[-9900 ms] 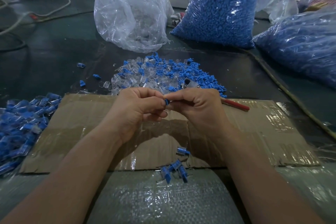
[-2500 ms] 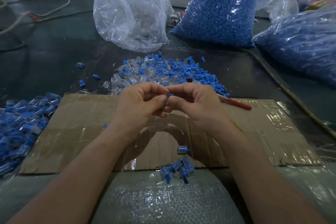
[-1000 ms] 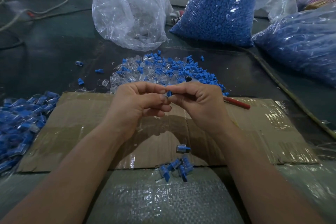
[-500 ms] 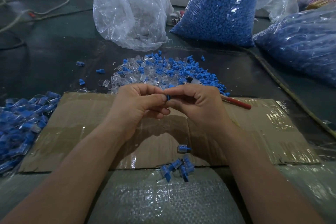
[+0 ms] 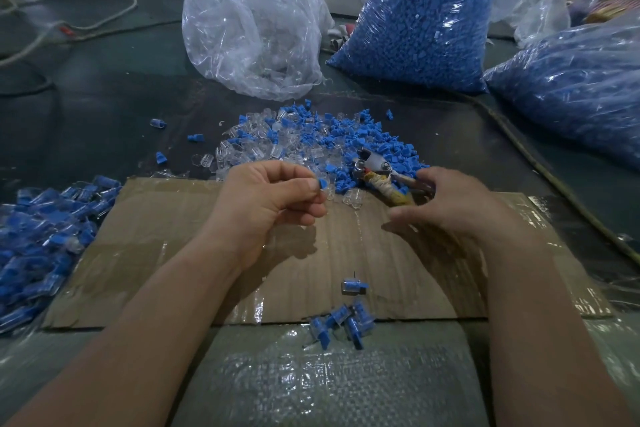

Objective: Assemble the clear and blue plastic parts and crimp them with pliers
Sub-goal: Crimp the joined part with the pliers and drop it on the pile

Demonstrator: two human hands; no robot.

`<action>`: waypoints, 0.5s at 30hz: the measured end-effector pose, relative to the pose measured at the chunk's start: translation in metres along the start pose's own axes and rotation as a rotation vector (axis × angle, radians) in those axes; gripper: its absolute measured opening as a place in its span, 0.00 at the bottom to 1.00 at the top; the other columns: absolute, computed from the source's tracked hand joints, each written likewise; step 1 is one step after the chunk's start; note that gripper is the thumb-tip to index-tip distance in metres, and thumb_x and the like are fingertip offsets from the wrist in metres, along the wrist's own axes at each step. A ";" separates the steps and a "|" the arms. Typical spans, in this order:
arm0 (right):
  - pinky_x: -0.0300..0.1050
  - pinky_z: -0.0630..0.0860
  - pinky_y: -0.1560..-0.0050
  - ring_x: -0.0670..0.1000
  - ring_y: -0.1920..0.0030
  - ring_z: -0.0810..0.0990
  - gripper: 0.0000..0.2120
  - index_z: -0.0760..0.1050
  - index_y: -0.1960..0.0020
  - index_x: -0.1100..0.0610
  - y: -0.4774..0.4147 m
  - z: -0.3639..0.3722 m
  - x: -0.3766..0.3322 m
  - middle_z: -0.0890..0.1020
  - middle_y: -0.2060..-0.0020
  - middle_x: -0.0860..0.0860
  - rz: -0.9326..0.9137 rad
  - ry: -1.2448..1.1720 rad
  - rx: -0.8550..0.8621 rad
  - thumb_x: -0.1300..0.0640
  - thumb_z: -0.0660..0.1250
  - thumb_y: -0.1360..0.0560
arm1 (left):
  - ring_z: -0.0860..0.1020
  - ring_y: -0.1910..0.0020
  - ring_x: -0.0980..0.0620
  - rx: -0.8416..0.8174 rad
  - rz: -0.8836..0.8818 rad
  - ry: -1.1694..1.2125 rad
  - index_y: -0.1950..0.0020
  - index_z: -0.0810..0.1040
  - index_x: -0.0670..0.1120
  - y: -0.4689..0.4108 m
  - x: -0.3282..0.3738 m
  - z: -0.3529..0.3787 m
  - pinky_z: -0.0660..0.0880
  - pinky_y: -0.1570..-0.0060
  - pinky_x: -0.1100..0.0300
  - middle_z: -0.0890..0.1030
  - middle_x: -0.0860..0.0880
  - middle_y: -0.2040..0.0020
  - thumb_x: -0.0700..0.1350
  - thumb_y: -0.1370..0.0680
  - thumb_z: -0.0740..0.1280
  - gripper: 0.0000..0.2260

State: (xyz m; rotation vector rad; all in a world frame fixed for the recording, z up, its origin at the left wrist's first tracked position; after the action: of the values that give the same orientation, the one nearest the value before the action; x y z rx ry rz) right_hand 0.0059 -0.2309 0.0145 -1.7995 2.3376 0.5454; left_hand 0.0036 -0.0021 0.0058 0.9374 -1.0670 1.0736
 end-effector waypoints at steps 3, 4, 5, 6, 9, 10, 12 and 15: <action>0.44 0.65 0.50 0.49 0.47 0.68 0.41 0.67 0.35 0.53 -0.002 0.001 -0.001 0.72 0.39 0.52 0.009 0.038 -0.026 0.37 0.75 0.42 | 0.80 0.72 0.52 -0.003 0.004 0.000 0.61 0.77 0.39 -0.001 0.000 0.000 0.75 0.74 0.65 0.82 0.44 0.70 0.40 0.39 0.69 0.09; 0.45 0.66 0.49 0.51 0.44 0.68 0.41 0.67 0.34 0.53 -0.002 0.002 -0.001 0.71 0.38 0.52 0.020 0.038 -0.021 0.37 0.74 0.42 | 0.80 0.72 0.51 -0.004 0.004 0.000 0.61 0.77 0.39 -0.001 -0.001 0.000 0.75 0.74 0.65 0.82 0.44 0.69 0.40 0.39 0.69 0.09; 0.46 0.66 0.48 0.52 0.42 0.69 0.41 0.67 0.34 0.53 -0.003 0.002 -0.002 0.71 0.38 0.52 0.030 0.039 -0.013 0.37 0.74 0.41 | 0.80 0.72 0.51 -0.004 0.004 0.002 0.61 0.78 0.39 -0.002 -0.002 0.000 0.75 0.74 0.65 0.82 0.44 0.69 0.40 0.39 0.69 0.08; 0.47 0.67 0.46 0.53 0.40 0.69 0.41 0.67 0.34 0.53 -0.003 0.002 -0.003 0.71 0.38 0.52 0.038 0.041 -0.004 0.37 0.74 0.41 | 0.81 0.71 0.51 -0.005 0.003 0.004 0.61 0.78 0.40 -0.002 -0.003 -0.001 0.75 0.73 0.65 0.82 0.43 0.69 0.40 0.38 0.70 0.08; 0.47 0.69 0.48 0.52 0.43 0.71 0.37 0.70 0.36 0.53 -0.001 0.001 -0.006 0.74 0.41 0.51 0.043 0.011 0.040 0.40 0.76 0.40 | 0.81 0.70 0.50 -0.009 -0.003 0.018 0.62 0.78 0.40 -0.004 -0.005 -0.004 0.76 0.73 0.65 0.82 0.42 0.67 0.39 0.38 0.70 0.07; 0.46 0.70 0.52 0.50 0.48 0.73 0.32 0.73 0.40 0.52 0.000 0.001 -0.007 0.76 0.45 0.50 0.034 -0.014 0.063 0.42 0.76 0.40 | 0.82 0.69 0.49 -0.011 -0.005 0.023 0.62 0.78 0.41 -0.004 -0.006 -0.005 0.76 0.72 0.64 0.82 0.42 0.67 0.39 0.37 0.70 0.06; 0.44 0.69 0.58 0.48 0.57 0.73 0.22 0.75 0.48 0.51 0.004 -0.001 -0.011 0.77 0.53 0.49 0.010 -0.044 0.110 0.47 0.75 0.39 | 0.82 0.68 0.49 -0.014 -0.012 0.038 0.65 0.79 0.42 -0.004 -0.007 -0.005 0.76 0.72 0.64 0.83 0.41 0.66 0.39 0.37 0.69 0.03; 0.44 0.71 0.58 0.49 0.57 0.74 0.18 0.75 0.51 0.51 0.009 -0.003 -0.016 0.77 0.57 0.48 -0.024 -0.048 0.148 0.52 0.74 0.38 | 0.82 0.69 0.49 -0.006 -0.014 0.071 0.63 0.78 0.41 -0.005 -0.007 -0.005 0.76 0.73 0.65 0.82 0.41 0.67 0.38 0.37 0.68 0.04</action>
State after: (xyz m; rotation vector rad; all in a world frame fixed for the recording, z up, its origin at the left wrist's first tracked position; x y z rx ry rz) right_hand 0.0023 -0.2153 0.0244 -1.7273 2.2570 0.3968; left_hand 0.0082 0.0002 -0.0021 0.8950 -1.0034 1.0837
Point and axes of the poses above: each hand's wrist, its own y-axis away from the middle knuckle, its own z-axis out of the palm, x = y × z, the point moved 1 cm from there along -y, towards the middle knuckle
